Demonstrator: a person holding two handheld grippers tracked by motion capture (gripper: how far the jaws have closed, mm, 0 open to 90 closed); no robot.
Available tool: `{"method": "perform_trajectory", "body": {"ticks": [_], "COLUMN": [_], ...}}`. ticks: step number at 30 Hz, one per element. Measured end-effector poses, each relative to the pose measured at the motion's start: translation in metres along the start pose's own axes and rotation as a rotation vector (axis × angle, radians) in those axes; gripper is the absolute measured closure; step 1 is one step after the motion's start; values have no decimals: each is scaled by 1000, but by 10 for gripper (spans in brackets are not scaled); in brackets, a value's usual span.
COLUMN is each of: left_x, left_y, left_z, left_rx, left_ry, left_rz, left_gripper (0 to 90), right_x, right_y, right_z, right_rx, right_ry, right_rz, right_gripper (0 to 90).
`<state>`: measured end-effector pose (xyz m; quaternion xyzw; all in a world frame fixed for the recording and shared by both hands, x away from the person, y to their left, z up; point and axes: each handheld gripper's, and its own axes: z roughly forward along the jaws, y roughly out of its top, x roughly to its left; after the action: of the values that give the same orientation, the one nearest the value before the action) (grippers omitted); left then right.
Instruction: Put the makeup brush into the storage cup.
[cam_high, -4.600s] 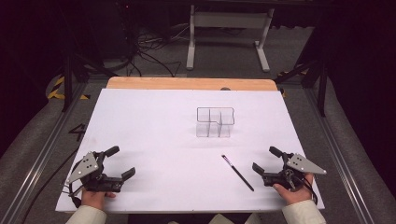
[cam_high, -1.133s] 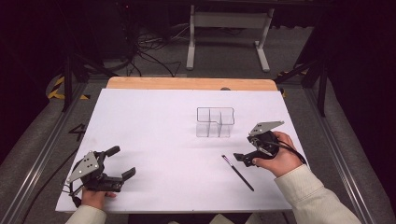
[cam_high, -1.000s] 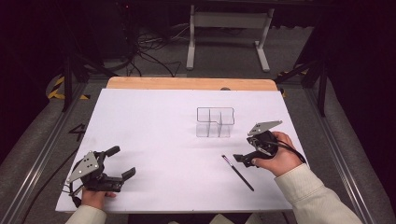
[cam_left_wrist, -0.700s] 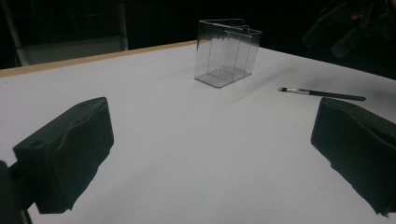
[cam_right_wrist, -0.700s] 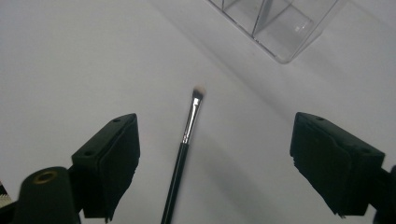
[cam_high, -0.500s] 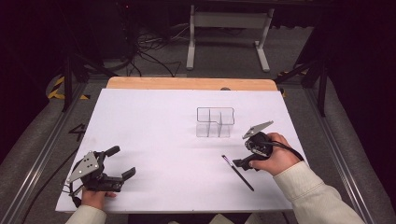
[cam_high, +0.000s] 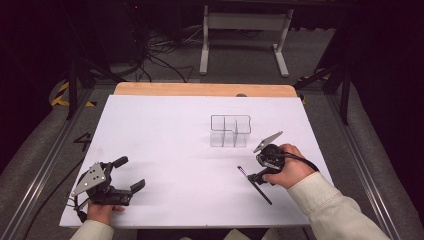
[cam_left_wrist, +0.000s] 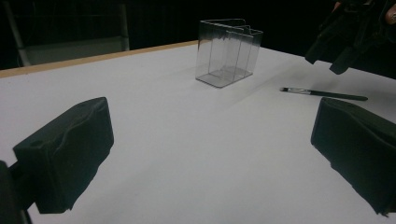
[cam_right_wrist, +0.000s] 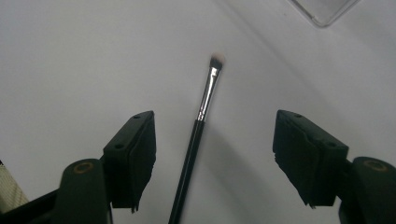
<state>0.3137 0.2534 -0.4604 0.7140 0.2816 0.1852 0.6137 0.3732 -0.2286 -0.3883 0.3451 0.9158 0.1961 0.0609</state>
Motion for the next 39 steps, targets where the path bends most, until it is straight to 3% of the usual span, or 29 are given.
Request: {"method": "perform_trajectory", "body": {"ticks": [7,21,26,32,39], "left_x": [0,0,0,1,0], "left_y": [0,0,0,0,0], "left_z": [-1,0,0,0,0], "left_rx": [-5,-2,1,-1,-1], "left_ry": [2,0,-2,-1,0], "left_rz": [-1,1,0,3,0], "left_gripper": [0,1,1,1,1], "right_x": [3,10,12,15,16], "right_y": [1,0,1,3,4], "right_z": [9,27,28,32,36], "right_rx": [46,183,201,260,289], "right_ry": [-9,-17,-35,-34,-44], "right_rz": [1,12,6,21,35], "right_gripper": [365,553,604,720,777]}}
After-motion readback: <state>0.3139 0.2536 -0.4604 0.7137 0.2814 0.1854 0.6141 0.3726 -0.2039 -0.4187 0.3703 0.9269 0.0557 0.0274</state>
